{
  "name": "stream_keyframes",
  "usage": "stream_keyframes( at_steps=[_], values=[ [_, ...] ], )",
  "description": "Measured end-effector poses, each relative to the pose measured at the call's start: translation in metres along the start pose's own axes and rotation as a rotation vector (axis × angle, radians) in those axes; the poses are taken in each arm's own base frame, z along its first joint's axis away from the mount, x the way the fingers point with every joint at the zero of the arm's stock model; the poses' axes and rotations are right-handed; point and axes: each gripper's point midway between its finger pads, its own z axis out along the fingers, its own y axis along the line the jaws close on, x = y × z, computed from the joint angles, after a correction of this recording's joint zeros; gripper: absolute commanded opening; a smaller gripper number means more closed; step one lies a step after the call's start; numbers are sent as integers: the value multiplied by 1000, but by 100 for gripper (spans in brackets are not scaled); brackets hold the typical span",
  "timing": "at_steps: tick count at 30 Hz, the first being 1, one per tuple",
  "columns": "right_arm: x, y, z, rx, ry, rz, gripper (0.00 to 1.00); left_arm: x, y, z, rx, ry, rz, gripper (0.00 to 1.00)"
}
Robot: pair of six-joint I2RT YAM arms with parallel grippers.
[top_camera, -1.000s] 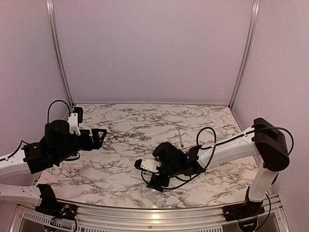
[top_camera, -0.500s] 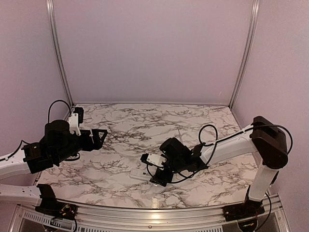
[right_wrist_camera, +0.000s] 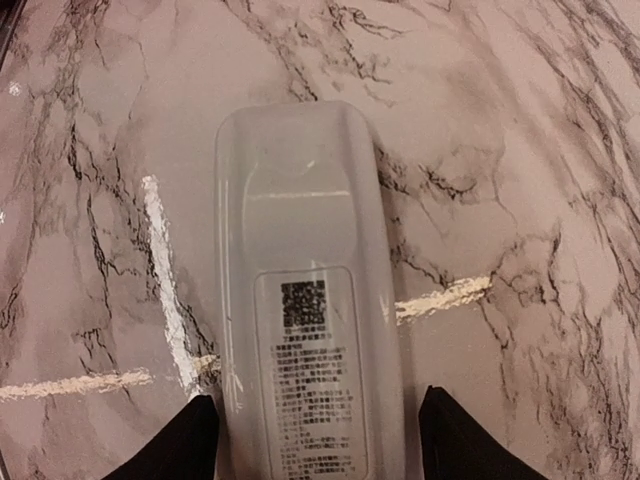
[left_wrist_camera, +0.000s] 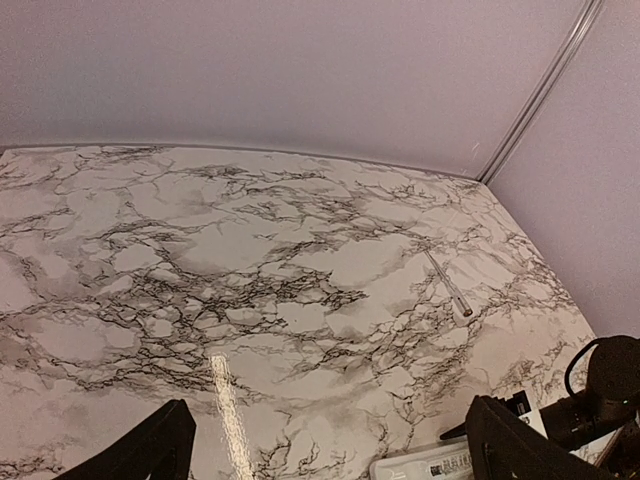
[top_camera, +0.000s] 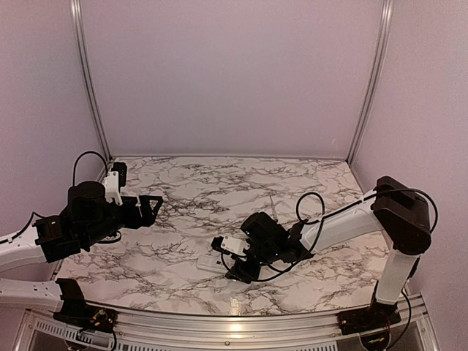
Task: Unload the batteries from the remote control
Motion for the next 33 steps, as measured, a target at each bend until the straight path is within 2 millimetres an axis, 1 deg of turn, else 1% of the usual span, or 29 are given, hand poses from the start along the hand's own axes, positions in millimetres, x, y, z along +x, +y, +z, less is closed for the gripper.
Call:
stream_keyframes(
  at_steps=[2, 5, 7, 13, 16, 20, 23, 25, 26, 28, 33],
  values=[
    [-1, 1, 1, -6, -5, 0, 62, 0, 0, 0, 0, 0, 0, 99],
    [-2, 1, 2, -6, -12, 1, 54, 0, 0, 0, 0, 0, 0, 99],
    [-3, 1, 3, -7, -17, 0, 47, 0, 0, 0, -1, -1, -2, 99],
    [-6, 1, 4, -12, -30, 7, 28, 0, 1, 0, -4, -2, -10, 99],
    [-6, 1, 4, -12, -31, 9, 24, 2, 0, 2, -3, 8, -10, 99],
    [-6, 1, 4, -10, -32, 16, 13, 9, -2, 6, 6, 35, -9, 99],
    [-6, 0, 3, -4, -31, 22, 7, 10, -3, 7, 10, 39, -18, 99],
    [-6, 0, 2, 8, -25, 24, 2, 10, -4, 8, 13, 39, -25, 99],
    [-7, 0, 0, 14, -25, 25, 0, 10, -4, 9, 15, 37, -28, 99],
    [-10, -1, -3, 29, -30, 21, 0, 9, -5, 9, 17, 30, -34, 99],
    [-26, -5, -19, 72, -77, 12, 0, 3, -3, 11, 8, -15, -58, 99]
  ],
)
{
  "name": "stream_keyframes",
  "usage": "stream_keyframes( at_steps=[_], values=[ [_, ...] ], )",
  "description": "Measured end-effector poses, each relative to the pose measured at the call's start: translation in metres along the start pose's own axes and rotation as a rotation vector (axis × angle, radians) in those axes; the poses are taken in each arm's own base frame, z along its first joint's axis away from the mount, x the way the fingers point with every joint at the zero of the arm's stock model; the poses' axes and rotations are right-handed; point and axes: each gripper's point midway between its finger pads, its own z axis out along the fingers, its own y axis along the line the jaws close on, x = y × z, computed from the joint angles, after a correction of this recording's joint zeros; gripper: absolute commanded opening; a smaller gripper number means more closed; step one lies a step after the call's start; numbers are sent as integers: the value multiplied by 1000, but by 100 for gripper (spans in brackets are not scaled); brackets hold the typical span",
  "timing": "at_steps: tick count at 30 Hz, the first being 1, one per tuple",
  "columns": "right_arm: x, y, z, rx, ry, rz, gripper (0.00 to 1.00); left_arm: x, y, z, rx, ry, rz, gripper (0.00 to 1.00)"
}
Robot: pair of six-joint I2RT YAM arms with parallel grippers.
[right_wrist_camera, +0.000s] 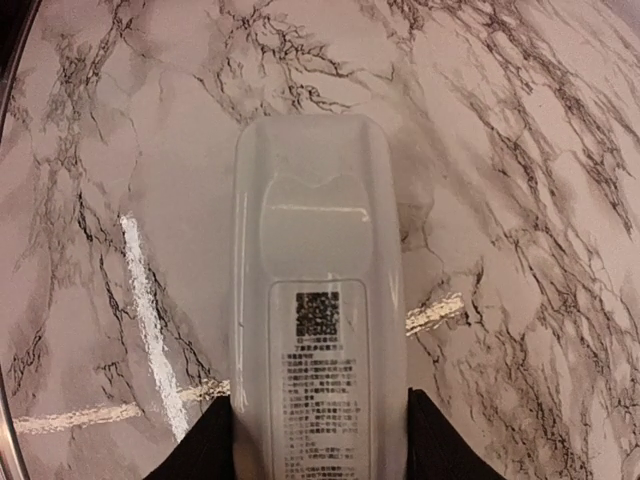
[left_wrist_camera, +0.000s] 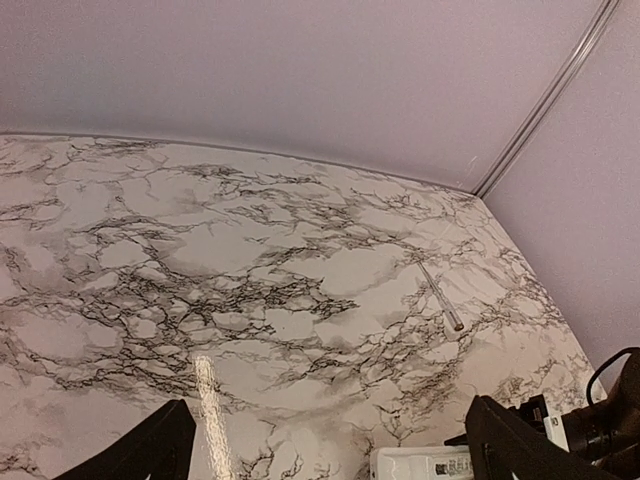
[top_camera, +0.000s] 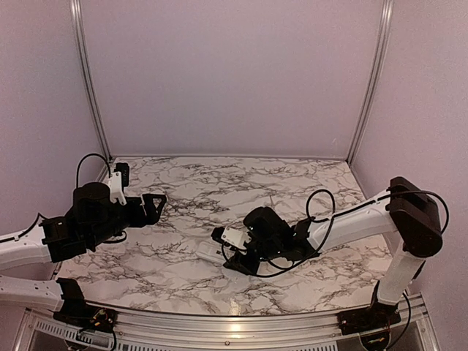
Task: Unload the batteries from the remote control
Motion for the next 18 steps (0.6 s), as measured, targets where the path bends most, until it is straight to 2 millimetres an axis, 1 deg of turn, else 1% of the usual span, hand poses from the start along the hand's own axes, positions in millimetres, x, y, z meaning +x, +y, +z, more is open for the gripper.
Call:
stream_keyframes(
  at_steps=[2, 5, 9, 11, 14, 18],
  values=[
    [-7, -4, -6, 23, -24, -3, 0, 0, 2, 1, -7, -14, -4, 99],
    [-16, -11, -11, 64, -54, -9, 0, 5, 6, 4, -7, -31, -10, 99],
    [-23, -26, -14, 154, -78, -18, 0, 22, 10, 13, 0, -17, 7, 99],
    [-25, -31, -16, 179, -84, -22, 0, 29, 9, 21, -4, 8, 27, 99],
    [-29, -37, -19, 219, -104, -33, 0, 36, 4, 31, 3, 41, 41, 99],
    [-37, -43, -26, 258, -142, -47, 0, 45, -11, 41, 66, 93, 53, 99]
  ],
)
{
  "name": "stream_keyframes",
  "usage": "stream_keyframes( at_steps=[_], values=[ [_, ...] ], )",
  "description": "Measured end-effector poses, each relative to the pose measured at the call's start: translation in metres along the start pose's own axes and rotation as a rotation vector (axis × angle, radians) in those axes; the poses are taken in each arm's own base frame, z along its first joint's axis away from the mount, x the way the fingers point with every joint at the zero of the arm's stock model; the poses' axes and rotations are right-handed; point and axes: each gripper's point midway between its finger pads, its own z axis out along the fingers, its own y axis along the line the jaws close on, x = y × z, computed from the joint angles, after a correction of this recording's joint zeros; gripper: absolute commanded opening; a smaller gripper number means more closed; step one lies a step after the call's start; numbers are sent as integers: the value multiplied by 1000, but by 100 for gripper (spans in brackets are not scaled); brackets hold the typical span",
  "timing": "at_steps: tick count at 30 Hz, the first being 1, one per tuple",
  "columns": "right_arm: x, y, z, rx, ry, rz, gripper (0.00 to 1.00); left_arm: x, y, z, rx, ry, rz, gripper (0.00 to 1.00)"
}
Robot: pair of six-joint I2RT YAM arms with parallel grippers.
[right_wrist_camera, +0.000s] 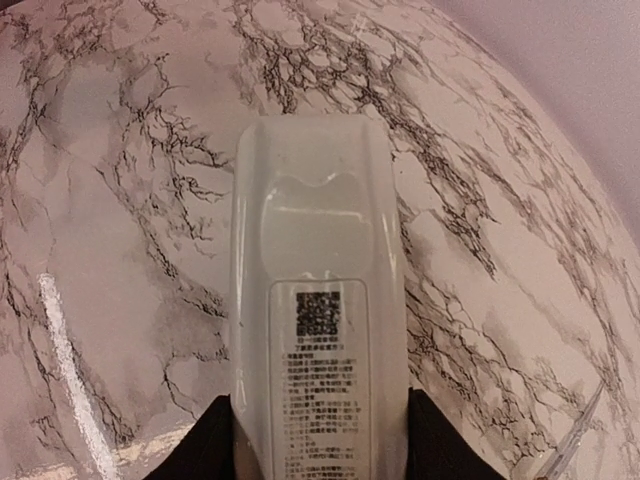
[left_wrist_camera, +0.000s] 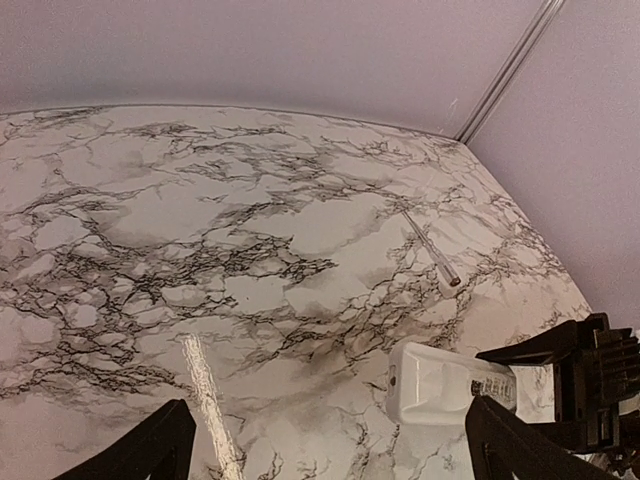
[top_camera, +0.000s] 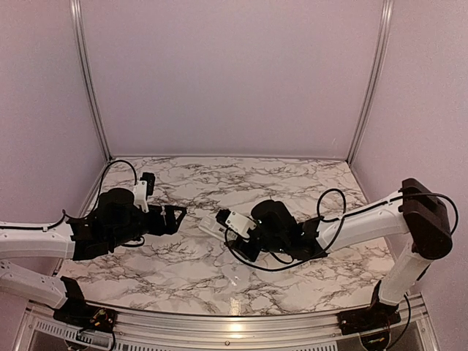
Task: Unload the batteries from the remote control
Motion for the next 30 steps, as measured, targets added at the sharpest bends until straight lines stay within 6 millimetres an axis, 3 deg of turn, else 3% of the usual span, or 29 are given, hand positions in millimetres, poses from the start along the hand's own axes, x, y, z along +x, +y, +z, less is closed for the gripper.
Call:
stream_keyframes(
  at_steps=[7, 15, 21, 30],
  values=[
    [-6, -4, -22, 27, -54, -22, 0, 8, -31, 5, 159, 66, 1, 99],
    [-15, 14, -50, 10, -143, -105, 0, 14, -67, -5, 366, 123, -25, 99],
    [-10, 17, -52, 6, -142, -159, 0, 18, -86, -14, 477, 164, -38, 95],
    [-31, 20, -70, -10, -240, -257, 0, 25, -103, -14, 568, 226, -65, 85]
  ],
)
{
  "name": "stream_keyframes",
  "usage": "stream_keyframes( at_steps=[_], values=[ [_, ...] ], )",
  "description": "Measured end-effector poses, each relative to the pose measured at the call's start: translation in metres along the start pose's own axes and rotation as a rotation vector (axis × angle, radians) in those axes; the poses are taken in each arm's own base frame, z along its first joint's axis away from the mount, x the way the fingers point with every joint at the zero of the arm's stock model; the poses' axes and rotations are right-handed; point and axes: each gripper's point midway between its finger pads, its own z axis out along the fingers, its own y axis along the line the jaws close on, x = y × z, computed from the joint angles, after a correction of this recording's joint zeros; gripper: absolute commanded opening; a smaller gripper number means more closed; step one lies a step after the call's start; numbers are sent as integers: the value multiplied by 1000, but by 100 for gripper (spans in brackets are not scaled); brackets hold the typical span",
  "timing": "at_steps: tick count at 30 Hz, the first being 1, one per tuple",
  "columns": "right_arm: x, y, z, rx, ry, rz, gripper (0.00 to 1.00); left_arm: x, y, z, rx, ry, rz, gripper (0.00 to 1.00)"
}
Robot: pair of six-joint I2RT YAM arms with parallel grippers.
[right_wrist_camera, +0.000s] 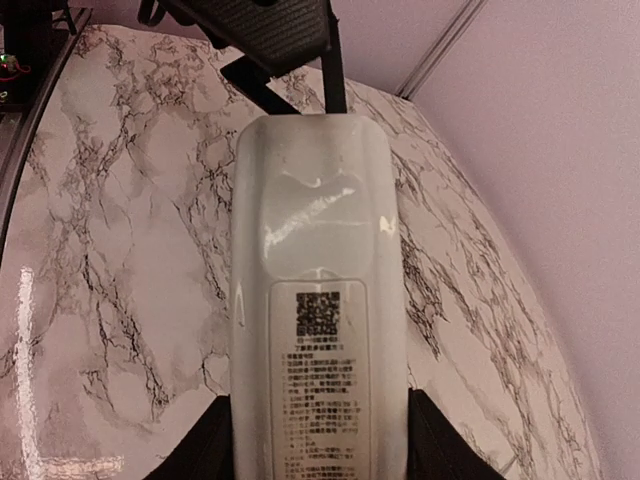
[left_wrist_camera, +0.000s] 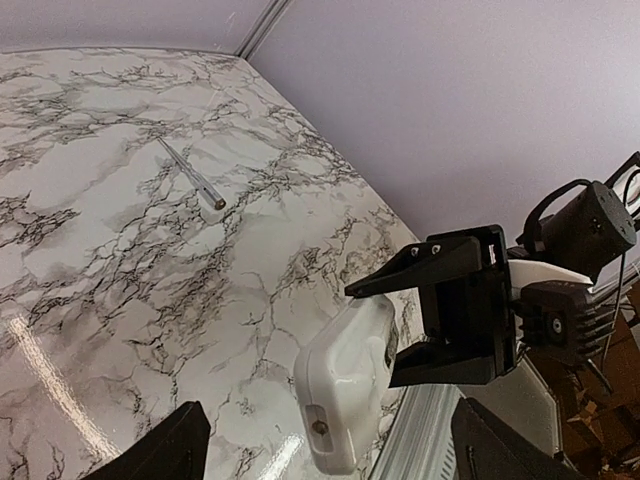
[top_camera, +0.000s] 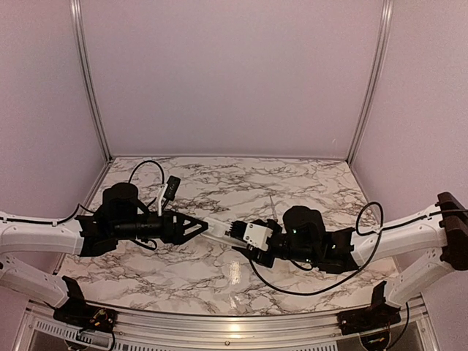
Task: Unload the batteries from the remote control
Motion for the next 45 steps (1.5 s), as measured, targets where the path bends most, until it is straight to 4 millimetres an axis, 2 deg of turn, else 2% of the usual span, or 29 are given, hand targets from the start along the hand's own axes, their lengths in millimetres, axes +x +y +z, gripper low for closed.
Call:
stream_keyframes(
  at_steps=[4, 16, 38, 45],
  values=[
    [-7, 4, -8, -17, -54, -53, 0, 7, -2, 8, 30, 46, -25, 76],
    [-19, 7, -13, -24, -115, -180, 0, 15, -21, 13, 153, 102, -48, 65],
    [-22, 16, -14, -67, -147, -335, 0, 29, -29, 21, 240, 177, -73, 52],
    [-22, 14, -13, -57, -140, -358, 0, 32, -30, 25, 250, 194, -78, 52]
  ],
)
